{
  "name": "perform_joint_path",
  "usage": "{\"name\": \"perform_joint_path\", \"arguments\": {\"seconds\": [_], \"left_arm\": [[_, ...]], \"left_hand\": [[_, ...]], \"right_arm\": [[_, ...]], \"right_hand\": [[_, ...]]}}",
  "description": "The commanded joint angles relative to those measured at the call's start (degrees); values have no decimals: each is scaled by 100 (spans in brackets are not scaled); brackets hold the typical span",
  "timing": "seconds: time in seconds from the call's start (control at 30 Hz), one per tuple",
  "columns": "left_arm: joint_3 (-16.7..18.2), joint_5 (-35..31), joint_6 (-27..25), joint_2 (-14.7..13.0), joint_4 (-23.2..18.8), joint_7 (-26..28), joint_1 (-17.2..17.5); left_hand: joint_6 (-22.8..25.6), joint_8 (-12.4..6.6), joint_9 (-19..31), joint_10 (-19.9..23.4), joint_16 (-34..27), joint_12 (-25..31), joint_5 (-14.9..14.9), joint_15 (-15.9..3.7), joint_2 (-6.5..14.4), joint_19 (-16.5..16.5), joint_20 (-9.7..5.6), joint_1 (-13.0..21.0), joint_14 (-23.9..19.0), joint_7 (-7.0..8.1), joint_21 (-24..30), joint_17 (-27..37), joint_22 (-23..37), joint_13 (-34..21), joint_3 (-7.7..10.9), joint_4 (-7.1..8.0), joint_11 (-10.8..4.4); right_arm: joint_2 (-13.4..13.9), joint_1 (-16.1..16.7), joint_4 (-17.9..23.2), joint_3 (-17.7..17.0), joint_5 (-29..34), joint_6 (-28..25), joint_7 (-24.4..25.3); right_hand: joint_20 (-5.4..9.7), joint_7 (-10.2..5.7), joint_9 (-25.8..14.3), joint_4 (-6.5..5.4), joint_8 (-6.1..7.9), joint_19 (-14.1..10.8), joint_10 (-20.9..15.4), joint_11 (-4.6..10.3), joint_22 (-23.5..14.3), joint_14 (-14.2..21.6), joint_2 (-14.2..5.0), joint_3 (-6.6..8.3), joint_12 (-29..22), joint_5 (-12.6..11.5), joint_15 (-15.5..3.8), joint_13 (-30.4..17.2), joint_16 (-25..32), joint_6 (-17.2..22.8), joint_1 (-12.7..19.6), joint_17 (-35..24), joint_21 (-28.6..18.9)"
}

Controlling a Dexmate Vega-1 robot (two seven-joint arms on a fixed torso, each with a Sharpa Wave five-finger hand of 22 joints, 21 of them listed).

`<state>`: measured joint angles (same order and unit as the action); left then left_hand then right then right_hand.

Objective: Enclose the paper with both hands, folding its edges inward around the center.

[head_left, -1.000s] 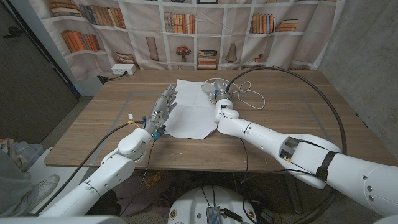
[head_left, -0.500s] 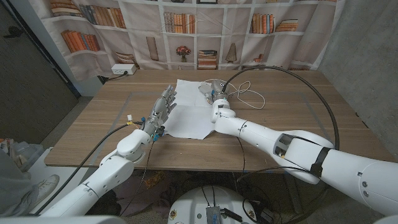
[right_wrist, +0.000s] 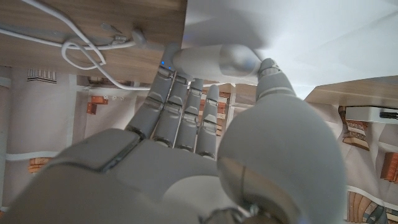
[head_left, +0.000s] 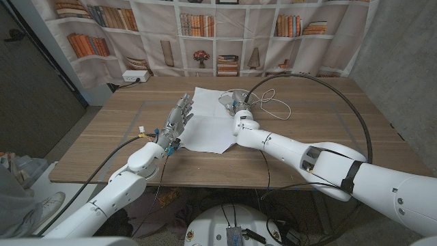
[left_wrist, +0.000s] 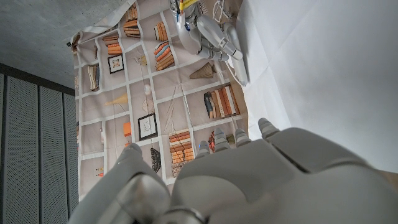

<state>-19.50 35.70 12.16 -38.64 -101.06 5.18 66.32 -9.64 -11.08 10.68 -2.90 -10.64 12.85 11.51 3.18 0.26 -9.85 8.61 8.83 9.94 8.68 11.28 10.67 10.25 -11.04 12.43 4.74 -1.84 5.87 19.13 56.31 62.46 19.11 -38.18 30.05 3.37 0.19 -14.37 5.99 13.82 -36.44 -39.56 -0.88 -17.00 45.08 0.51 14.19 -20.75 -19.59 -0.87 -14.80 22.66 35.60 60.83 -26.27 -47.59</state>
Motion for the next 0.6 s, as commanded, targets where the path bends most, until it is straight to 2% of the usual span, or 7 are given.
{"name": "perform_joint_path", "arguments": {"seconds": [0.03, 0.1, 0.17, 0.23, 0.33, 0.53, 0.6], "left_arm": [[-30, 1, -27, -2, -3, -44, -28], [-28, 19, -31, -7, -8, -59, -22], [-29, 5, -17, -9, -13, -54, -11], [-26, -7, -14, -6, -31, -24, 9], [-22, -20, 6, -1, -52, 8, 45], [-26, -34, 25, 8, -80, 36, 91], [-33, -49, 43, 15, -74, 34, 88]], "left_hand": [[-74, -17, 15, 6, -35, -26, 32, -46, 17, -101, -35, 24, 469, 7, 30, 14, 27, -17, -42, 4, -1], [-72, -18, 15, 2, -34, -28, 32, -43, 18, -82, -15, 24, 470, 4, 38, 14, 27, -17, -44, 4, 4], [-76, -17, 15, -2, -34, -30, 32, -39, 19, -64, 19, 25, 470, 6, 44, 14, 26, -18, -46, 4, 8], [-76, -17, 15, 3, -33, -28, 32, -40, 20, -66, 27, 26, 474, 10, 43, 14, 26, -18, -48, 4, 17], [-68, -20, 15, 4, -33, -29, 32, -41, 21, -84, 19, 28, 475, 9, 35, 14, 26, -18, -50, 4, 21], [-52, -26, 15, 16, -35, -25, 32, -40, 23, -87, 0, 30, 470, 15, 34, 14, 26, -18, -54, 4, 9], [-45, -29, 15, 14, -36, -26, 32, -43, 24, -87, -4, 31, 466, 9, 34, 14, 26, -18, -55, 3, 2]], "right_arm": [[238, 52, 245, 87, 19, 43, -243], [292, 51, 327, 126, 48, 16, -342], [358, 65, 439, 124, 42, 10, -448], [397, 67, 502, 157, 89, -21, -494], [458, 83, 621, 160, 109, -44, -587], [636, 162, 941, 84, 109, -39, -718], [691, 195, 1056, 50, 120, -69, -730]], "right_hand": [[388, -79, -8, 222, -48, 206, -285, 432, 63, 205, -935, 744, 72, -111, -1242, -35, -125, -81, 773, 17, -23], [331, -96, 3, 152, -84, 276, -257, 433, 132, 129, -880, 710, 98, -124, -1198, -35, -251, -150, 625, 107, -26], [180, -115, 17, 50, -121, 399, -53, 412, 256, -92, -698, 606, 216, -134, -1076, -13, -512, -244, 300, 293, -25], [75, -216, 24, 28, -150, 497, 131, 438, 329, -245, -629, 580, 324, -147, -967, 26, -660, -326, 167, 393, -9], [-61, -242, 32, 7, -183, 618, 311, 380, 405, -332, -551, 545, 430, -149, -921, 70, -774, -433, 27, 486, 22], [-169, -78, 52, -5, -223, 847, 607, 146, 586, -751, -451, 510, 632, -115, -645, 173, -1066, -638, -232, 689, 116], [-257, 29, 69, -5, -246, 896, 710, 53, 644, -939, -361, 466, 707, -65, -453, 219, -1152, -749, -352, 782, 163]]}}
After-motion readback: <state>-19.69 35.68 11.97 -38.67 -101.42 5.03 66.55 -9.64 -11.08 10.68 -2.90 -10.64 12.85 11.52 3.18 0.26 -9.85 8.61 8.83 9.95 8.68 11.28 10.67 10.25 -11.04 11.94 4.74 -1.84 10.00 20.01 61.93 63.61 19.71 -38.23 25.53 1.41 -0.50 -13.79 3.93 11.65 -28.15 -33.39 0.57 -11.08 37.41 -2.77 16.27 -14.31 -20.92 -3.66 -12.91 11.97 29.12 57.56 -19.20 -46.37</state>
